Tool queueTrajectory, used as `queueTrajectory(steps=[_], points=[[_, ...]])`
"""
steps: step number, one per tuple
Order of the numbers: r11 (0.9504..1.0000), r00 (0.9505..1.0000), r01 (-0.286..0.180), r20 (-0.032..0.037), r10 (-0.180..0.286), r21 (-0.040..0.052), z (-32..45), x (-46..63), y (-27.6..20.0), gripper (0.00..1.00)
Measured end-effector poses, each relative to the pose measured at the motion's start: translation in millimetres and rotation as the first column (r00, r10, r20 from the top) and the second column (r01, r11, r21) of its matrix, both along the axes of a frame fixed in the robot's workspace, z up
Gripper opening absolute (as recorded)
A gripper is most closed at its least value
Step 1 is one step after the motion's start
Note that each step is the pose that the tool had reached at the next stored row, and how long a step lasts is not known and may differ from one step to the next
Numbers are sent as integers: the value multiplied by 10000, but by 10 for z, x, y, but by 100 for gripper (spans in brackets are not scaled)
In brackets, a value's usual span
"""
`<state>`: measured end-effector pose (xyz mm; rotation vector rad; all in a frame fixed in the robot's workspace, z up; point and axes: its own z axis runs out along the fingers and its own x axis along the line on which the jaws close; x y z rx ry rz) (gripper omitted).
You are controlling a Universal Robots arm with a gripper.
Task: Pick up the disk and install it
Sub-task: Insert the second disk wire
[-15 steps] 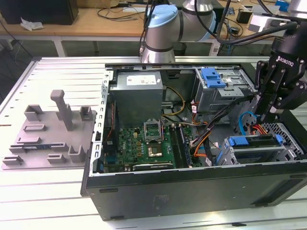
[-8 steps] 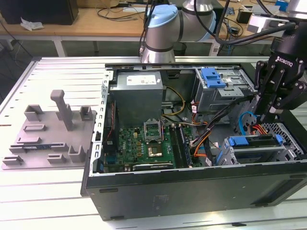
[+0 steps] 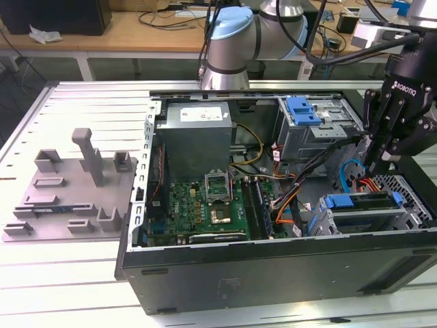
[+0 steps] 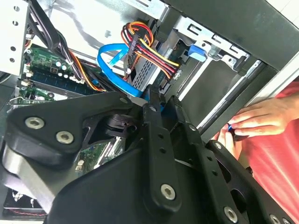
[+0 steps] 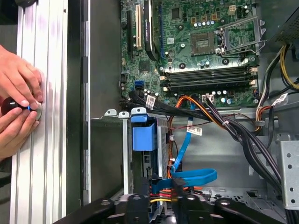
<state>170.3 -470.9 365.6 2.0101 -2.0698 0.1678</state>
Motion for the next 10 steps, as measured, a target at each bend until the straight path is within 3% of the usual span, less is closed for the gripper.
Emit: queueTrajectory(steps=[1,5,10], points=[[10000,10000,0,0,0,2,-2,0,-1,27],[10000,10000,0,0,0,59,-6,0,-20,27],[9997,10000,0,0,0,254,-8,0,-85,27]])
